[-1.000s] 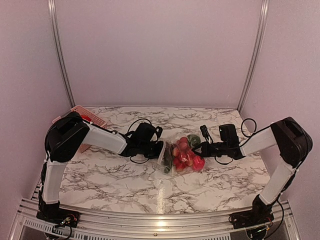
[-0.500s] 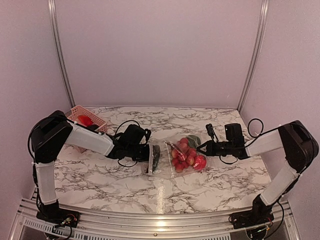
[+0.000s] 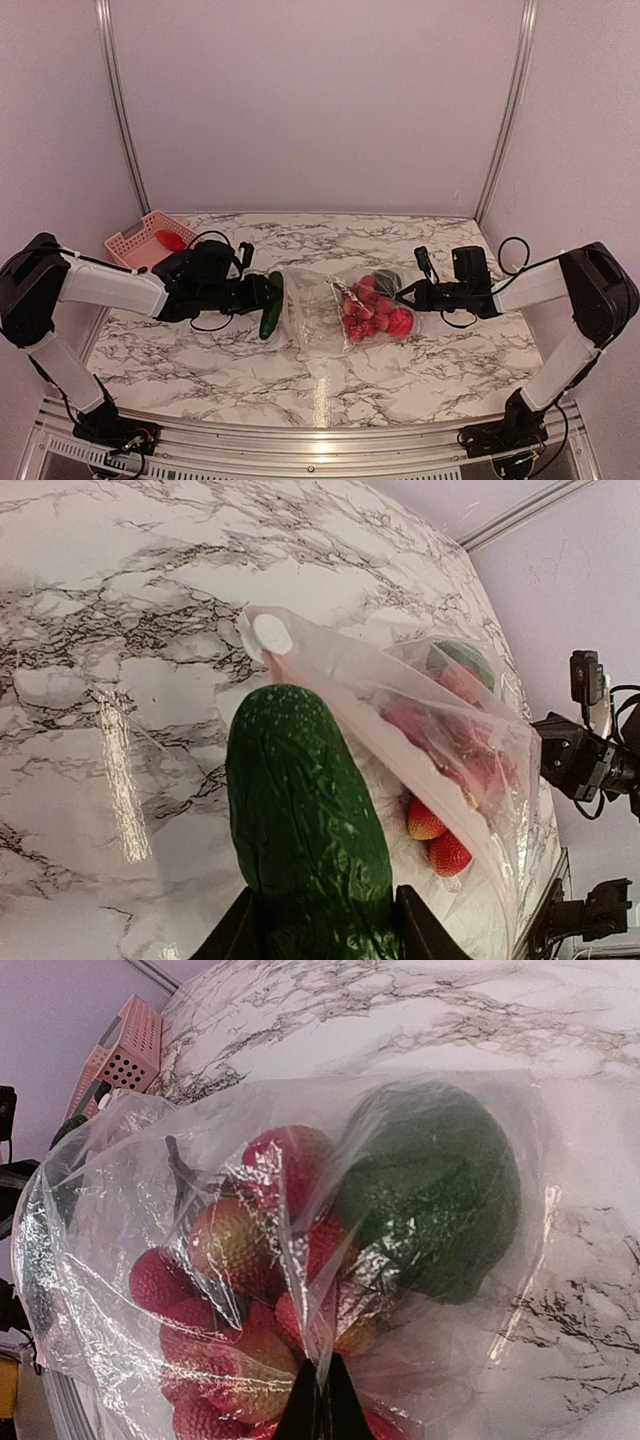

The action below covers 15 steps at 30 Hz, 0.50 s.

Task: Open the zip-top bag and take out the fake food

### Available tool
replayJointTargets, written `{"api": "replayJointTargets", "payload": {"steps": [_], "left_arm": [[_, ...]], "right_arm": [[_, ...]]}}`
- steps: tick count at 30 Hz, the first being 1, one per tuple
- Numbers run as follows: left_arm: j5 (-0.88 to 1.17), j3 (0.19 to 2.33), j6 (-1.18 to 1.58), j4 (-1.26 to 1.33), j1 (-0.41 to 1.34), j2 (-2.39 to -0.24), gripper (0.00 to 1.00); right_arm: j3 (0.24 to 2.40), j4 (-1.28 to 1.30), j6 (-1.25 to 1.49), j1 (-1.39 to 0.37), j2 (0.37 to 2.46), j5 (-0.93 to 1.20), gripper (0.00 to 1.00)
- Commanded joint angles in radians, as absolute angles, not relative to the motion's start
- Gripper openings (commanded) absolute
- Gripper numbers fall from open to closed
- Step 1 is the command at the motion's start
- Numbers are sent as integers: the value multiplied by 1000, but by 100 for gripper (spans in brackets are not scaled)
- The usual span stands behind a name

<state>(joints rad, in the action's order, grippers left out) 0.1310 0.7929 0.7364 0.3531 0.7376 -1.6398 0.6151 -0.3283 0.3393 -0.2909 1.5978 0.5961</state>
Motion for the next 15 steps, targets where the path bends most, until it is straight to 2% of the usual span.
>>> {"api": "replayJointTargets", "payload": {"steps": [1,8,15], "left_arm": [[104,758,734,374,684,-1520,26],[117,740,691,301,505,-1375,27],[65,779,645,231,337,-1340,27]], "right_arm": [[614,-308,325,-278,1580,584,0],[617,-303,321,-278,1567,594,0],[620,-303,319,-278,1569,598,0]]}}
